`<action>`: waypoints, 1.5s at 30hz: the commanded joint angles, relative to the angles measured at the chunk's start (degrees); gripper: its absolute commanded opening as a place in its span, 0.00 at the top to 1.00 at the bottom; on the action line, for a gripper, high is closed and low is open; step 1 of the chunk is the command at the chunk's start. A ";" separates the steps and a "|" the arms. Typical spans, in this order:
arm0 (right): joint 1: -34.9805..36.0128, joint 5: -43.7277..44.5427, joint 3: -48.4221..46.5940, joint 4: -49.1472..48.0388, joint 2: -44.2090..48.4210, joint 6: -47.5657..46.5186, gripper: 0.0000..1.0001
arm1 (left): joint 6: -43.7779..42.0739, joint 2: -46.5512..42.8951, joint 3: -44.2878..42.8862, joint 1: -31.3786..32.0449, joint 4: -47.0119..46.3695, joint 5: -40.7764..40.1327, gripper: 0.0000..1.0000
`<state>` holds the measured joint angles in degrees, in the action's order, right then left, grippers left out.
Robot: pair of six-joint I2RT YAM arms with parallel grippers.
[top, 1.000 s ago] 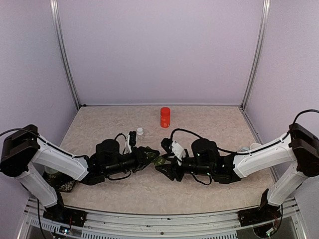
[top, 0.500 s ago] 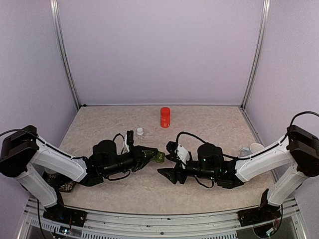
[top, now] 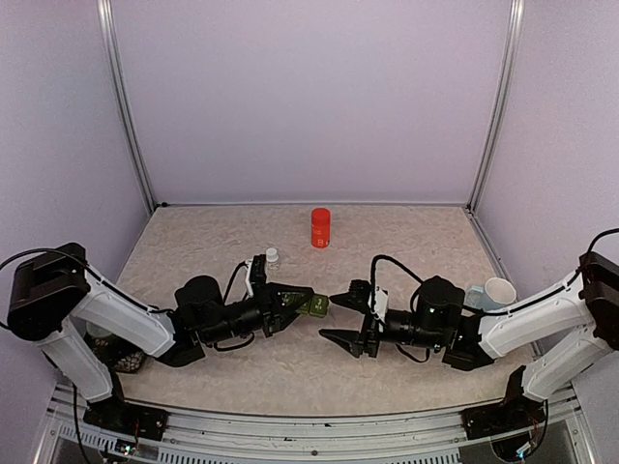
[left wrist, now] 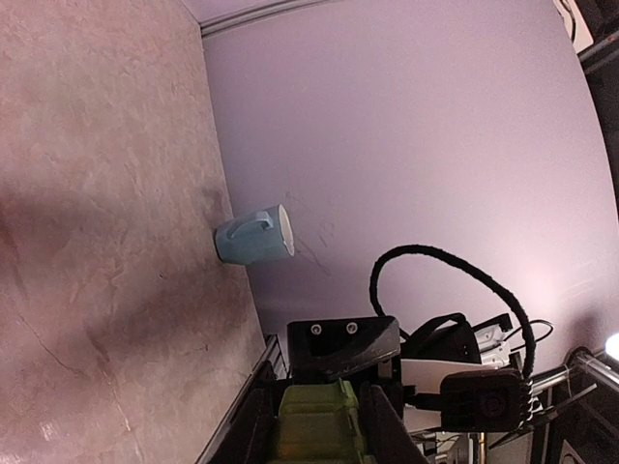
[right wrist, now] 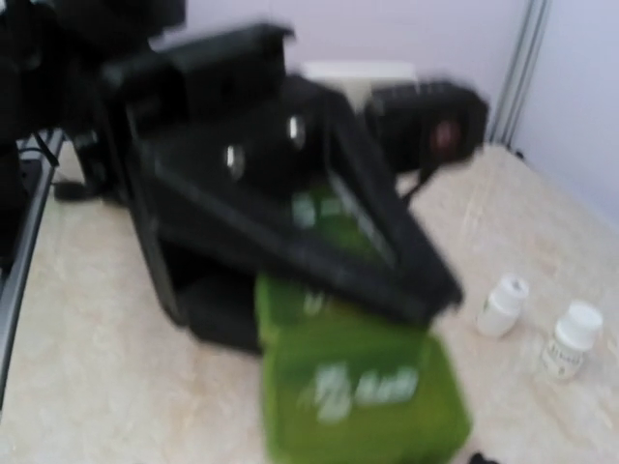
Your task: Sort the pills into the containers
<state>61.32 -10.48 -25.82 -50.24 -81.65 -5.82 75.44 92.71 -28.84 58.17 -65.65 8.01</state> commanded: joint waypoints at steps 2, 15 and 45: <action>-0.40 -1.50 -1.93 -0.35 1.62 -3.52 0.31 | 2.42 1.66 -0.13 1.83 -6.13 2.40 0.79; -0.50 -2.45 -1.12 -2.68 1.57 -4.95 0.41 | 3.84 2.32 -1.75 2.92 -7.19 3.42 0.79; -2.03 -5.81 0.69 -6.53 2.55 -3.87 0.53 | 4.34 2.52 -2.97 3.33 -5.32 4.24 0.80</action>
<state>59.77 -15.22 -25.52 -53.98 -80.60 -10.90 80.36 94.61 -30.57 60.84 -70.52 11.60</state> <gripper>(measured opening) 0.487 0.258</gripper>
